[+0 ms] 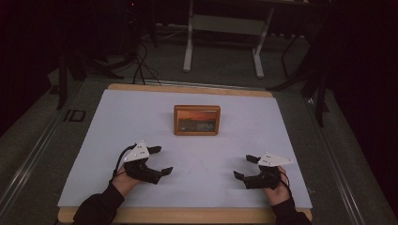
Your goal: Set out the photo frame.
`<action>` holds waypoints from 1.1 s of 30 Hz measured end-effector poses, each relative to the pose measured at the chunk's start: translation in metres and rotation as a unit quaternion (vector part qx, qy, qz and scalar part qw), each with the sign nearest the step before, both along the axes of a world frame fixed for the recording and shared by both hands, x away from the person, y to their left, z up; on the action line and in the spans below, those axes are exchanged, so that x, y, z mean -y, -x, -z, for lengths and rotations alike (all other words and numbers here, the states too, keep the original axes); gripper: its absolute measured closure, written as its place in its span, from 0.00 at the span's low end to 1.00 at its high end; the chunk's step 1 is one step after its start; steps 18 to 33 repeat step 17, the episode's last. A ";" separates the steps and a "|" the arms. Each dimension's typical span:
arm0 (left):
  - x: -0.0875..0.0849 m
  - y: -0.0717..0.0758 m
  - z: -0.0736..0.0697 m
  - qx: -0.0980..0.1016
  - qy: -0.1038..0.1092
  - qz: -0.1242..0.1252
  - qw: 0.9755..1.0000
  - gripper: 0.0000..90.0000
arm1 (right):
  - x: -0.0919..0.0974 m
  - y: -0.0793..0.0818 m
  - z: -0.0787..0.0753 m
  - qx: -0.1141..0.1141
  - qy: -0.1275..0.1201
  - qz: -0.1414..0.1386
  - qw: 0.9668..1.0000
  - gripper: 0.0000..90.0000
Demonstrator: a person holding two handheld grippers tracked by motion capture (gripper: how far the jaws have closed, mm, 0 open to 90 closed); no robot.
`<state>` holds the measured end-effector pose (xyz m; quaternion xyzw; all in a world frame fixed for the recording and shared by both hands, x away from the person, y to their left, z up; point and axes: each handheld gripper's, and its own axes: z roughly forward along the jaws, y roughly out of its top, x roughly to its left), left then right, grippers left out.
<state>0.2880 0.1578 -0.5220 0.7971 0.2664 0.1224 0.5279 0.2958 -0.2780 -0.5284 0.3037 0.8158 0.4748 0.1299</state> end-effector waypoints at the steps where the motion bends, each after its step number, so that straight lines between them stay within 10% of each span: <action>1: 0.000 0.000 0.000 0.000 -0.001 0.001 1.000 0.09 | 0.000 -0.001 0.001 0.000 0.004 0.000 1.000 0.14; 33: 0.000 0.001 0.000 0.002 0.001 0.000 1.000 0.09 | -0.002 -0.002 0.002 0.010 0.013 0.001 1.000 0.14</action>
